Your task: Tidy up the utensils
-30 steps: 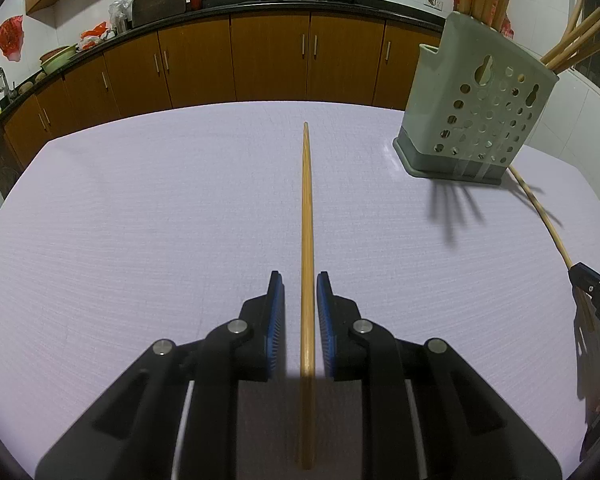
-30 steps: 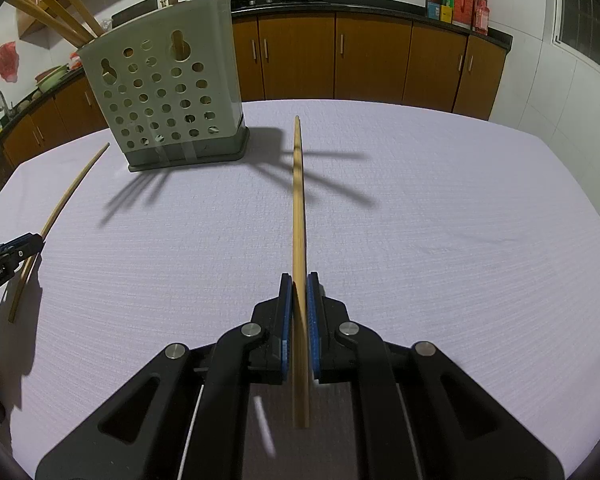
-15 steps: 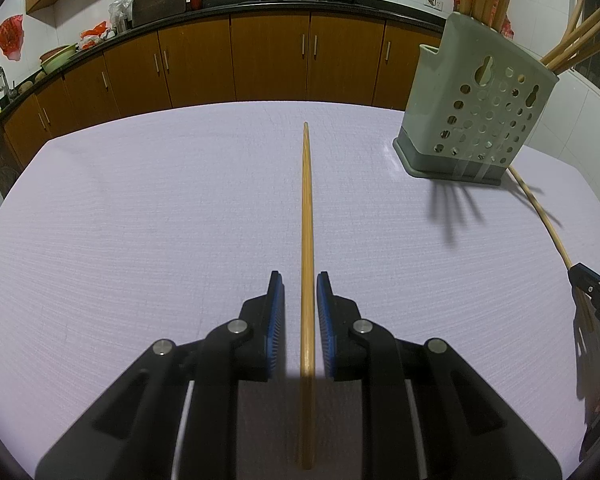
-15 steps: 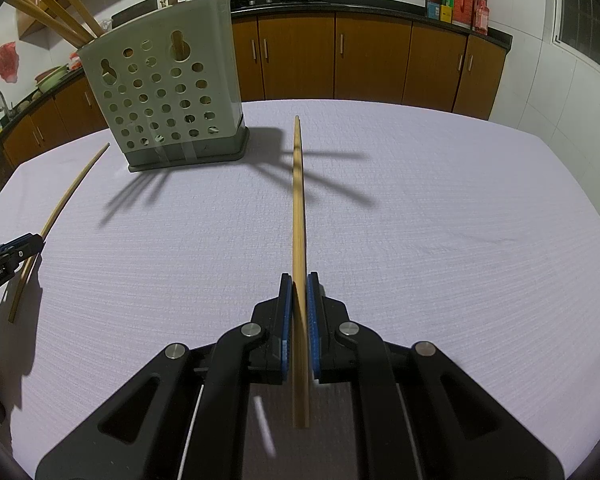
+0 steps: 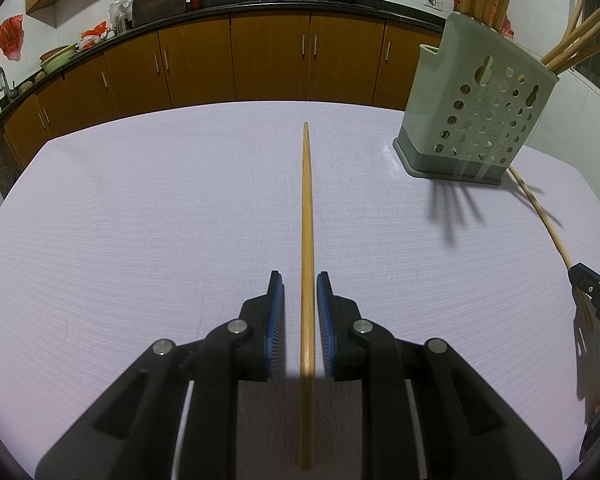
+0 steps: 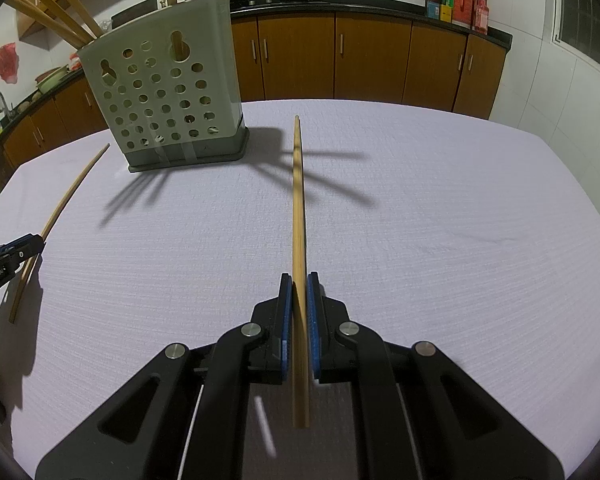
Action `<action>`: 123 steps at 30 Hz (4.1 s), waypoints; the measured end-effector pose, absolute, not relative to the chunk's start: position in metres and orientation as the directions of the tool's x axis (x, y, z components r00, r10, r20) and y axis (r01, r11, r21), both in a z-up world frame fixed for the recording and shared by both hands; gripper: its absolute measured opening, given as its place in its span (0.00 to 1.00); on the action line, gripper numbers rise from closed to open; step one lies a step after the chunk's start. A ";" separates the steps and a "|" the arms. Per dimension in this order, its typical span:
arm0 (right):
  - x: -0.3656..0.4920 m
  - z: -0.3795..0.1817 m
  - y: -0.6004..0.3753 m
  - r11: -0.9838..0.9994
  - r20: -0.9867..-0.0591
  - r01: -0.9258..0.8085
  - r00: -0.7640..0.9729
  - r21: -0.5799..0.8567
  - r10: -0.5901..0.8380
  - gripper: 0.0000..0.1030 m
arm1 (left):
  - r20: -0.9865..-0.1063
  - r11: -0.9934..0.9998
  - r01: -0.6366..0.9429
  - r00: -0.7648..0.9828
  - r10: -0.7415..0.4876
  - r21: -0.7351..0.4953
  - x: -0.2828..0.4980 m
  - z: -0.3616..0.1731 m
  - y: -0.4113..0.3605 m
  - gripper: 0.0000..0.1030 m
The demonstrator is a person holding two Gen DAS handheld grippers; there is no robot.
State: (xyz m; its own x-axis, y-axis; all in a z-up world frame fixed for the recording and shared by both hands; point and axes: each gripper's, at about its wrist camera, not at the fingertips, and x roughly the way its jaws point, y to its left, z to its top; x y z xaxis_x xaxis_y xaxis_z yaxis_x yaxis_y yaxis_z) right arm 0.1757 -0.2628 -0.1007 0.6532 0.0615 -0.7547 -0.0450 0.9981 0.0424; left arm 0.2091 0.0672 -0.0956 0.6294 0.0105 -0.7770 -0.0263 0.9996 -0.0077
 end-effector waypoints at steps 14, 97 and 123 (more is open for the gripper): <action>0.176 -0.101 -0.262 0.998 -0.755 -0.044 0.653 0.043 0.061 0.09 | -0.777 1.000 -0.027 0.630 0.011 -0.008 0.209 -0.096 0.067 0.19; 0.190 0.125 -0.227 0.965 -0.043 -0.195 0.978 0.173 0.205 0.07 | -0.194 0.971 0.221 0.953 -0.234 -0.086 0.225 0.145 -0.024 0.07; 0.077 0.094 -0.221 0.995 -0.153 -0.104 0.983 -0.005 0.102 0.98 | -0.215 0.998 0.052 0.975 -0.057 -0.030 0.102 0.106 0.025 0.96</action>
State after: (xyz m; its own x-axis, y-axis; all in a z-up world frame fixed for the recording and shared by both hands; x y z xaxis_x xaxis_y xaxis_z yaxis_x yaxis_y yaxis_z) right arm 0.0773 -0.2213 0.0945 0.9829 0.1018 -0.1533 -0.1039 0.9946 -0.0054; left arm 0.1024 0.0250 0.1061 0.9749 -0.0573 -0.2149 0.0521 0.9982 -0.0299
